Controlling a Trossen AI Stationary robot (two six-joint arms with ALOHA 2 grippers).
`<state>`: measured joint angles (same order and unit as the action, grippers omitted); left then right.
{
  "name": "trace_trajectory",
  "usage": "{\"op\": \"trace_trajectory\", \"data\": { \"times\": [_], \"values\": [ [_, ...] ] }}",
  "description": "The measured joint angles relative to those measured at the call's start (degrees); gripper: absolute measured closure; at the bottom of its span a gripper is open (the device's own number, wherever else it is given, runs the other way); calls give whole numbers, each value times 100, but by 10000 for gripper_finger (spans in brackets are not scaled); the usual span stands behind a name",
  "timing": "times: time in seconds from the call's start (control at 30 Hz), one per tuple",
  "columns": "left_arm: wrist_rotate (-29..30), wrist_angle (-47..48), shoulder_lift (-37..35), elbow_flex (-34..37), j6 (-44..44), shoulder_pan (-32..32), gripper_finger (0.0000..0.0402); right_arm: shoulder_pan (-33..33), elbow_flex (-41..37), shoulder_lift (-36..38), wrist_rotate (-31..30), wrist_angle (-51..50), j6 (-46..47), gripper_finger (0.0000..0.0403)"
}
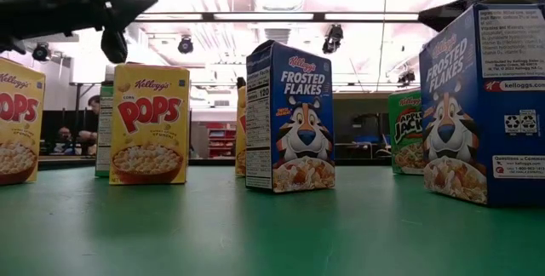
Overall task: Stack cereal on shelf
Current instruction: Put the right green cereal box on the shelf
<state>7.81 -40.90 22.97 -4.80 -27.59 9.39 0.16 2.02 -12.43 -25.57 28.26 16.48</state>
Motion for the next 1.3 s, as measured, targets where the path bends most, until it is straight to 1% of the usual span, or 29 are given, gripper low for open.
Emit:
{"op": "trace_trajectory", "data": {
  "times": [0.13,0.2,0.27,0.33,0.5,0.6,0.7,0.83,0.97,1.07,1.13,1.2,1.3],
  "values": [
    [-178,-378,227,0,141,0,402,-10,571,-389,-34,-260,-90,390],
    [-189,-407,323,0,218,0,402,-11,952,-635,-207,-553,-210,390],
    [-192,-407,414,0,302,0,402,-47,1386,-893,-470,-1004,-388,390],
    [-193,-413,495,0,333,0,402,-109,1868,-1170,-607,-1441,-505,390],
    [-194,-475,589,0,360,0,402,-373,3178,-1934,-600,-2587,-646,390],
    [-192,-721,585,2,644,4,402,-499,4054,-2415,-528,-3744,-441,390],
    [-189,-1123,564,2,1042,7,402,-538,4789,-2938,-218,-4776,-42,390],
    [-187,-1490,512,2,1308,9,402,-536,5544,-3616,254,-5846,263,390],
    [-184,-1760,427,2,1613,9,402,-538,6293,-4281,713,-7261,778,390],
    [-149,-1813,372,0,1847,7,402,-533,6720,-4787,1091,-8352,1168,390],
    [-58,-1856,329,0,1971,7,402,-544,6986,-5049,1476,-8966,1380,390],
    [51,-1923,315,0,2095,9,402,-546,7093,-5329,1908,-9822,1484,390],
    [112,-2041,318,0,2230,9,402,-495,7134,-5714,2260,-10436,1840,390]
  ]
}}
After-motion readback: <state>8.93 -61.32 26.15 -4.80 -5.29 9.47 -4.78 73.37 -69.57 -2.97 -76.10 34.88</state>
